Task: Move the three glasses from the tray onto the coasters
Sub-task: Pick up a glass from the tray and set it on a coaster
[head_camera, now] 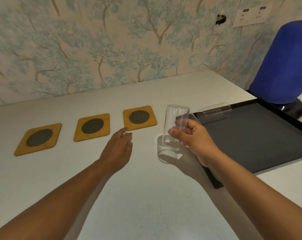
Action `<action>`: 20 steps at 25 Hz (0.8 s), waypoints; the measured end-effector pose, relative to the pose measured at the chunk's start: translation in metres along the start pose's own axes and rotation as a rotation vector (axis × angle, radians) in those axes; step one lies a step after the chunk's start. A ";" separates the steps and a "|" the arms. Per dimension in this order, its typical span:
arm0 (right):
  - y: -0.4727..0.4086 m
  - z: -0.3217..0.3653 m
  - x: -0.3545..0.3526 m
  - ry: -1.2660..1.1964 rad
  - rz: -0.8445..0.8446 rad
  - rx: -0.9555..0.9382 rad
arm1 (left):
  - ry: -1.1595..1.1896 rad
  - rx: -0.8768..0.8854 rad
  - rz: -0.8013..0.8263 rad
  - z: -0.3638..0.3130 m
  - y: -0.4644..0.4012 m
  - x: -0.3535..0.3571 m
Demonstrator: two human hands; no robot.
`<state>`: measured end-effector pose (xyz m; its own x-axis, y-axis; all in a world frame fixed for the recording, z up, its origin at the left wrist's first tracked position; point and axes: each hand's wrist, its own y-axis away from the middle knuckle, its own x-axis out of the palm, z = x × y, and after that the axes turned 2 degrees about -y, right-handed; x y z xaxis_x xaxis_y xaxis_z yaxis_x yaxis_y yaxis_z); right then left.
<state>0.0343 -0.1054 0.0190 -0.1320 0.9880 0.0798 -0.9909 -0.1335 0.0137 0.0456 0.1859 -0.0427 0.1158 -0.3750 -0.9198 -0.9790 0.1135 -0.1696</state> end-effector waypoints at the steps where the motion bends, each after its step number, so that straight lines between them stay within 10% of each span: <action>1: -0.010 -0.002 0.012 -0.006 -0.012 0.000 | -0.002 -0.012 0.016 0.007 -0.004 -0.003; 20: -0.210 -0.070 0.094 0.354 -0.046 -0.179 | -0.215 0.151 -0.251 0.055 -0.064 0.009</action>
<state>0.2281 0.0214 -0.0462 -0.0569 0.9623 -0.2659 -0.9805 -0.1040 -0.1668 0.1186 0.2261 -0.0600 0.3980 -0.2079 -0.8935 -0.8815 0.1830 -0.4352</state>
